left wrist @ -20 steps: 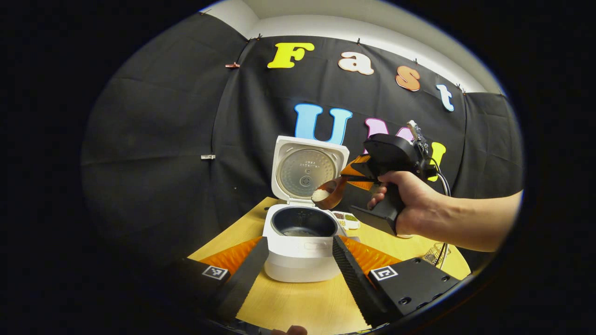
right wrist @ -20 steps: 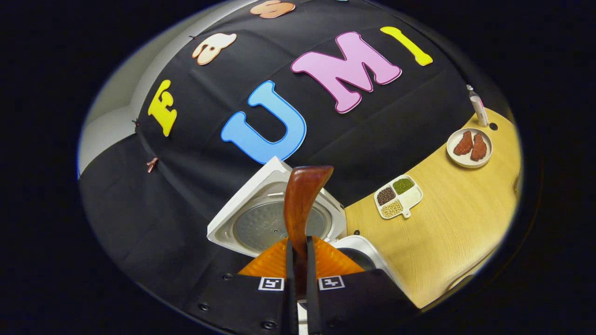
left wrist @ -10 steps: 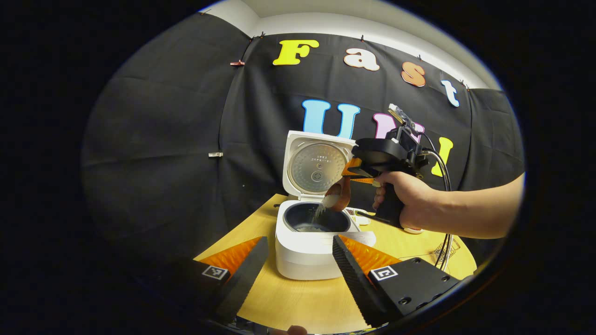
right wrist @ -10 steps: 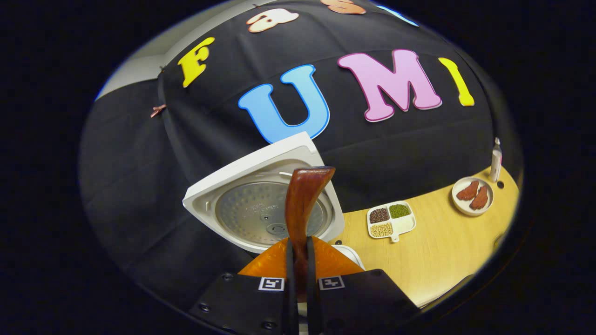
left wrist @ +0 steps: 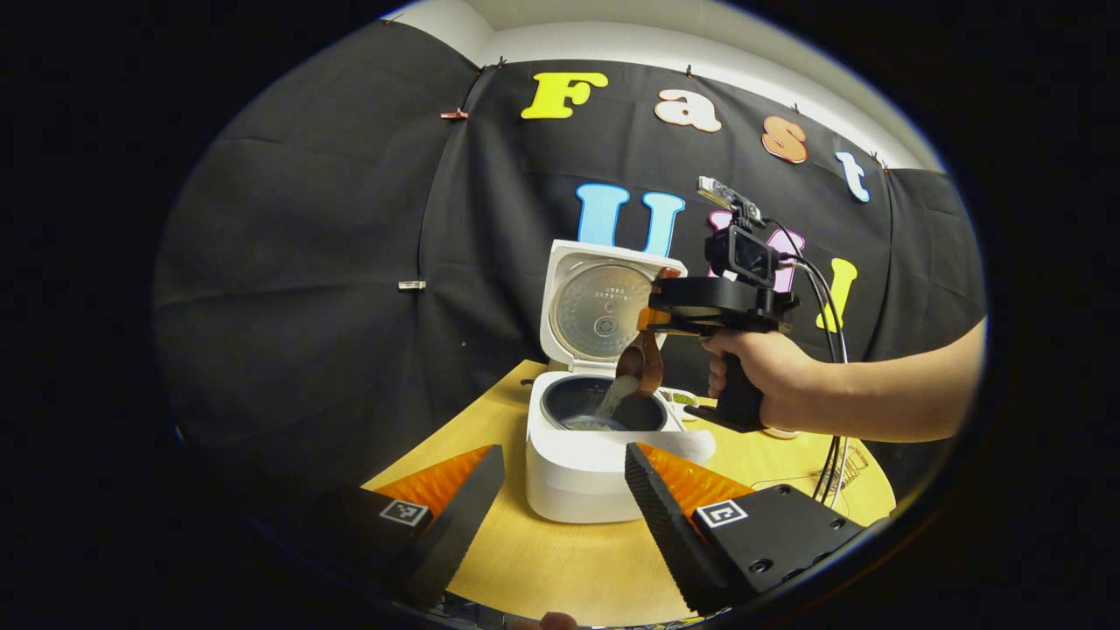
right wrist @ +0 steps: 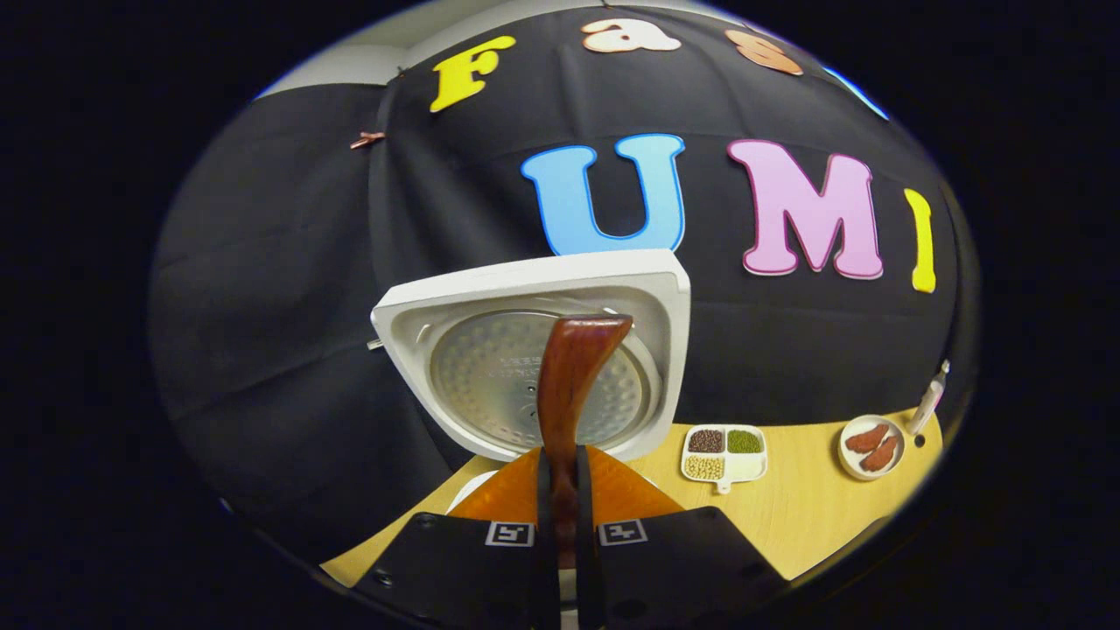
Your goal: Close the left gripper, press the button to open the rice cooker; take a wooden spoon from the chopstick holder with the right hand, scoop a spoonful of rice and pour it into the rice cooker, then put the wooden spoon back into the chopstick holder.
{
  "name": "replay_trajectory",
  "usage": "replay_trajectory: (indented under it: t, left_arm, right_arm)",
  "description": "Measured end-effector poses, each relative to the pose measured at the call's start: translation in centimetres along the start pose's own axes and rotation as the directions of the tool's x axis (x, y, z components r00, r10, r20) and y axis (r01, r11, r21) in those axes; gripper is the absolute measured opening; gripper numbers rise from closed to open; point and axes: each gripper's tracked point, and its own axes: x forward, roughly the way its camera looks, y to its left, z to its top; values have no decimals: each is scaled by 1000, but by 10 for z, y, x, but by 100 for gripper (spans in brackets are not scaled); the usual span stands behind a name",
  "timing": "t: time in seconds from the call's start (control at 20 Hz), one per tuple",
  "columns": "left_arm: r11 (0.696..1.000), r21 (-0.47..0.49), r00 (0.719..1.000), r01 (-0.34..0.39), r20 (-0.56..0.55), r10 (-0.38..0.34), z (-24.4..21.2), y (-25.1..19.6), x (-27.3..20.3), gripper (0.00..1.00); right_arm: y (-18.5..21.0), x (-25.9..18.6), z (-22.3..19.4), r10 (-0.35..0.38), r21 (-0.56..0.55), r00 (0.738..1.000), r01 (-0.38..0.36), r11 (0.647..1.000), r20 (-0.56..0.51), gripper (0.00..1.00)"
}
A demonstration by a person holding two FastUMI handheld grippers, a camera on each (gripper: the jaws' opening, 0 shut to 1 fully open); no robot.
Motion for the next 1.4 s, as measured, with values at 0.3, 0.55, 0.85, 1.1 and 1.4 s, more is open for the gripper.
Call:
replay_trajectory:
  t: [0.3,0.55,0.85,1.1,1.4]
  left_arm:
    - [1000,2,1000,5,9,-5,1,-1,1,97]
    - [1000,-2,1000,1,10,-1,3,-2,0,95]
    - [1000,-3,1000,-4,12,4,2,1,-7,95]
    - [1000,-4,1000,-9,17,9,3,-1,-13,95]
    - [1000,0,1000,-21,17,21,2,1,-23,95]
  right_arm:
    - [32,-7,7,83,-302,996,-69,951,36,12]
    - [57,-11,0,148,-489,989,-116,865,28,12]
    - [80,-21,-14,195,-688,980,-118,716,34,12]
    - [85,-29,-20,207,-699,978,-134,702,20,12]
    - [58,-16,-1,122,-338,993,-113,934,6,12]
